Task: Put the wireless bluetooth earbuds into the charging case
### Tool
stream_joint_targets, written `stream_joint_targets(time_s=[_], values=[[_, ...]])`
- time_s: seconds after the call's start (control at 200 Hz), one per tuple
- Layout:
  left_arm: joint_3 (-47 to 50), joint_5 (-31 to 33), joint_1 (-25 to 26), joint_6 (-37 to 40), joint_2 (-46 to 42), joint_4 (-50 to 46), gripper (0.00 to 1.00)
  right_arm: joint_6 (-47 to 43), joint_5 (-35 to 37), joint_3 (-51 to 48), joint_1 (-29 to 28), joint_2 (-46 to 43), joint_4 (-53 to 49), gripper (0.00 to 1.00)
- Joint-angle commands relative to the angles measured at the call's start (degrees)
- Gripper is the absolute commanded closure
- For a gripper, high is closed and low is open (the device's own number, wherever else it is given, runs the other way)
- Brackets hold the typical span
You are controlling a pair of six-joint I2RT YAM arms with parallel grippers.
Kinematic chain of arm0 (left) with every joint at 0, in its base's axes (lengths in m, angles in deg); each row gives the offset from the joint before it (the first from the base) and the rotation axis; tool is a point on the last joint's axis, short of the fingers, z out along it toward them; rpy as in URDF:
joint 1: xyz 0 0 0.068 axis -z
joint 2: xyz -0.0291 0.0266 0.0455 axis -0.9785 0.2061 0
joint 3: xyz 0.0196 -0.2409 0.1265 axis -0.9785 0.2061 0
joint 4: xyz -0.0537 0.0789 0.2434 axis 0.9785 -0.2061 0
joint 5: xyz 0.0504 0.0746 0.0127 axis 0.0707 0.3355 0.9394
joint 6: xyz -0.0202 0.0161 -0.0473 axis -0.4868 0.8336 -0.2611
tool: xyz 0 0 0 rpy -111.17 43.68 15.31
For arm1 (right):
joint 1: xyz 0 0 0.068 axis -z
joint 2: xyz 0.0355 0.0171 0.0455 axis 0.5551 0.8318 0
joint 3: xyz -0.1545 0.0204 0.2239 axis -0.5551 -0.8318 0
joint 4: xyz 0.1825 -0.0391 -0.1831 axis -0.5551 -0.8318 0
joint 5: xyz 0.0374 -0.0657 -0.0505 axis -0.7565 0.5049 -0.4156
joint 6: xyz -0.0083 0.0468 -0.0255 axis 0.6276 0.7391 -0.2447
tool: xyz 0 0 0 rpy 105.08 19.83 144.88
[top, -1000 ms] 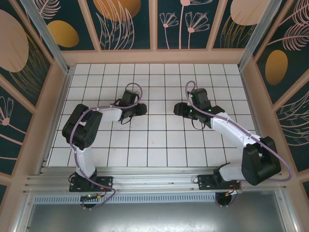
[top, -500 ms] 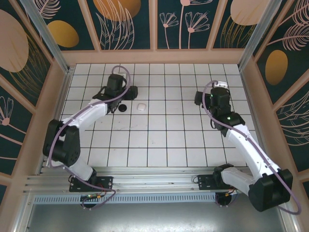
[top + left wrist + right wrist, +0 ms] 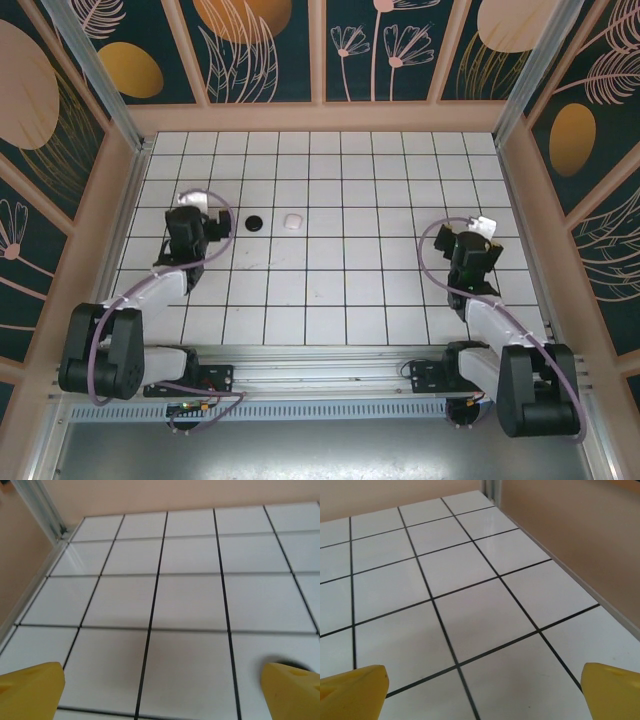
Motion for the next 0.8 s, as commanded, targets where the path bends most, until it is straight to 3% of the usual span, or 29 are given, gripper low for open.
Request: stream_joint_targets(time_s=[0.0,0.22,0.39,0.591,0.796], values=[[3.95,0.07,-0.47,2.39,-0.66,18.28,0.01,0.81,-4.53,-3.82,1.48,1.07,18.98,0.01],[11.15,2.98,-1.67,-0.08,2.62,33.76,0.01,0.11,-12.03,-5.52,2.55,12.2,33.89,0.01],[16.5,1.94,-2.08,-0.04,6.7,46.09,0.02,-2.89,-13.51,-4.31,2.64,18.61,41.66,0.01],[17.68,0.38,-2.54,-0.17,8.7,49.35,0.01,-3.6,-16.14,-3.16,3.11,28.94,49.12,0.01],[19.46,-4.1,-3.89,0.09,12.45,55.19,0.01,-3.52,-16.2,-1.93,3.02,28.5,45.89,0.01]])
